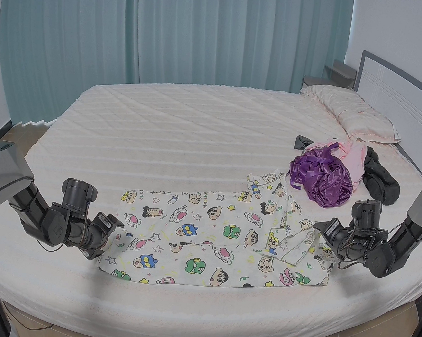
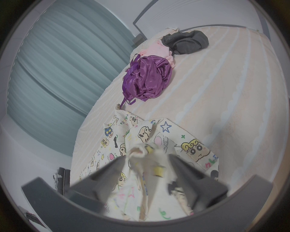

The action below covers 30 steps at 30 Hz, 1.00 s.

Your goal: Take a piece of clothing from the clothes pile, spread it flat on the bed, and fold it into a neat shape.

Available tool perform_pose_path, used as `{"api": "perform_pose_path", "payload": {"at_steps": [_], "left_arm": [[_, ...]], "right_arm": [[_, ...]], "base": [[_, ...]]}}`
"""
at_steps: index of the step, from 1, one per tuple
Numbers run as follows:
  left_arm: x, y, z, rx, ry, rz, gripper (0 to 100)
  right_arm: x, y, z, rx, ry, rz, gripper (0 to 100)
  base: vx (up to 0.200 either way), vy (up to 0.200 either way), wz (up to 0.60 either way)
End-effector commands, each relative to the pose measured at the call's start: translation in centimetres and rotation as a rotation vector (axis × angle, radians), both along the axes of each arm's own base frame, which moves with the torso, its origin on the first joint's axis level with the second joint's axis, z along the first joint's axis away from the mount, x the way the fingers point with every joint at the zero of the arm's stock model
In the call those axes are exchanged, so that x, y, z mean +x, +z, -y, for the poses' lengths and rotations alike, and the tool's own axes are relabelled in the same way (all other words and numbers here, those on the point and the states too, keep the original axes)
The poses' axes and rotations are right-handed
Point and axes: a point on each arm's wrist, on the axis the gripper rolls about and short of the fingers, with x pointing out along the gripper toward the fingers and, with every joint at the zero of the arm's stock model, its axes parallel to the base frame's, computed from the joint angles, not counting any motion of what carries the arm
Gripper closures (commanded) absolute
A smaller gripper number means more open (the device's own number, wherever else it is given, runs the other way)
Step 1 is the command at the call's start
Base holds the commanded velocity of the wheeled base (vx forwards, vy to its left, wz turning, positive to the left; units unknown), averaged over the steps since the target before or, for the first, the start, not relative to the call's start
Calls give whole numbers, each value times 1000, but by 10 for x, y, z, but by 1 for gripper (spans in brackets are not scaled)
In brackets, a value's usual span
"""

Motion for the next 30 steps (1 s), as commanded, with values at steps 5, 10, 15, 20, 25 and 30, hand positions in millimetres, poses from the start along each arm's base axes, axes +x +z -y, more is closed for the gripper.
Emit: {"api": "perform_pose_path", "payload": {"at_steps": [5,10,15,20,25,30], "left_arm": [[-17,11,-5,-5,7,11,0],[-27,22,-5,-37,-21,26,0],[-39,16,-3,-85,-76,-18,0],[-41,15,-3,-86,-80,-29,0],[-45,12,-3,-84,-80,-38,0],[-43,12,-3,-86,-79,-36,0]], "right_arm": [[-6,22,12,94,-96,36,0],[-20,32,9,153,-116,25,0],[-29,21,-11,204,-108,-75,0],[-19,5,-17,172,-121,-97,0],[-8,1,-17,131,-126,-87,0],[1,-3,-21,106,-104,-85,0]], "base": [[0,0,0],[0,0,0],[0,0,0],[0,0,0],[0,0,0],[0,0,0]]}}
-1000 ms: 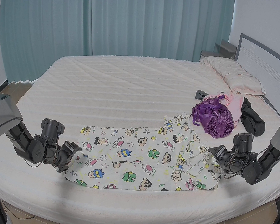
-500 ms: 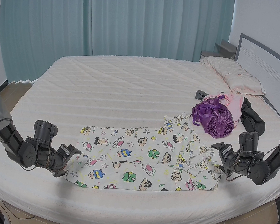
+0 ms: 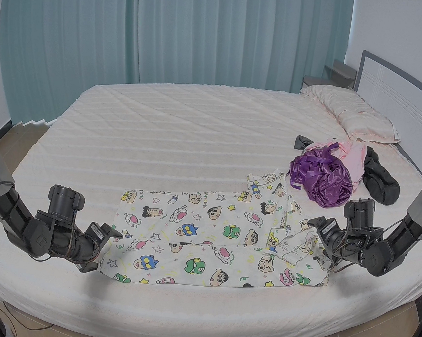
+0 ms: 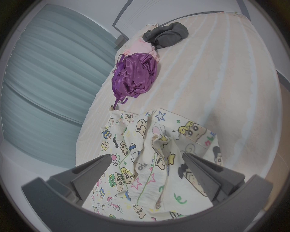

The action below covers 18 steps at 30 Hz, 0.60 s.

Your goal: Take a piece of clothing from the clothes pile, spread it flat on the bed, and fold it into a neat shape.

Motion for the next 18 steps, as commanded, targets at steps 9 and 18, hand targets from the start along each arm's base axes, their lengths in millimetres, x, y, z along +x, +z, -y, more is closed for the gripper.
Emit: {"api": "perform_pose_path", "payload": {"at_steps": [9,18], "left_arm": [[1,1,0,0,2,4,0],[2,1,0,3,2,7,0]], "right_arm": [[21,-17,-12,-41,37,-50,0],[30,-35,-13,-75,57,-81,0]], "base": [[0,0,0],[0,0,0]]}}
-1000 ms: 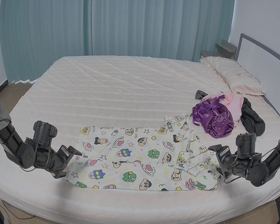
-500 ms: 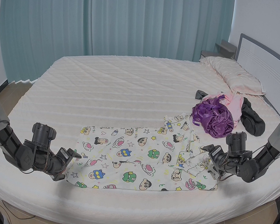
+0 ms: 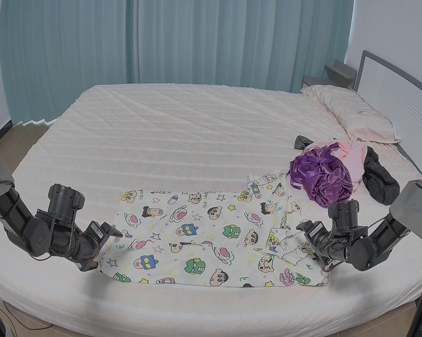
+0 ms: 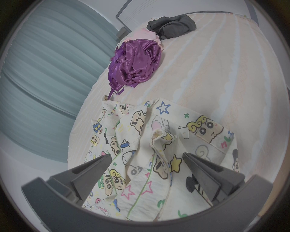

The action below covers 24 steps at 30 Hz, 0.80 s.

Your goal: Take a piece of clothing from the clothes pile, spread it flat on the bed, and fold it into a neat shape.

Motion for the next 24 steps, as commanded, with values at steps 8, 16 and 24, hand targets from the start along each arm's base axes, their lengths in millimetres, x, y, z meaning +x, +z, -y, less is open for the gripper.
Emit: {"api": "perform_pose_path", "payload": {"at_steps": [8,16,24], "left_arm": [[0,-1,0,2,0,-1,0],[0,0,0,2,0,0,0],[0,0,0,3,-1,1,0]], "right_arm": [[2,-9,1,-29,9,-19,100],[-5,2,4,-27,1,-9,100],[-26,38,1,-37,7,33,100]], "base": [[0,0,0],[0,0,0],[0,0,0]]}}
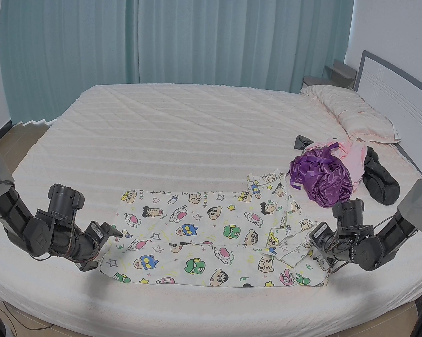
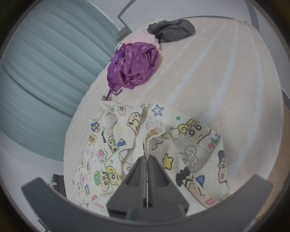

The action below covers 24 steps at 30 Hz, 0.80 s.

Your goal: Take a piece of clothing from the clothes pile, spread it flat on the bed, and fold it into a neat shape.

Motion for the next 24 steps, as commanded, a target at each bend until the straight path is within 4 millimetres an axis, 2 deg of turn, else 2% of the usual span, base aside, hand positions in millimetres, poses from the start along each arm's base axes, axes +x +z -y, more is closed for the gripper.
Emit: {"api": "perform_pose_path", "payload": {"at_steps": [1,8,13,17,24], "left_arm": [[0,0,0,1,-1,0,0],[-1,0,0,1,-1,0,0],[-1,0,0,1,-1,0,0],[-1,0,0,1,-1,0,0],[-1,0,0,1,-1,-3,0]], "right_arm": [[-18,32,-3,4,14,47,100],[-48,56,-10,-1,55,61,100],[-66,54,-13,-52,81,30,100],[-74,50,-13,-65,84,15,100],[-82,65,-11,-56,93,46,100]], "base": [[0,0,0],[0,0,0],[0,0,0],[0,0,0],[0,0,0]]}}
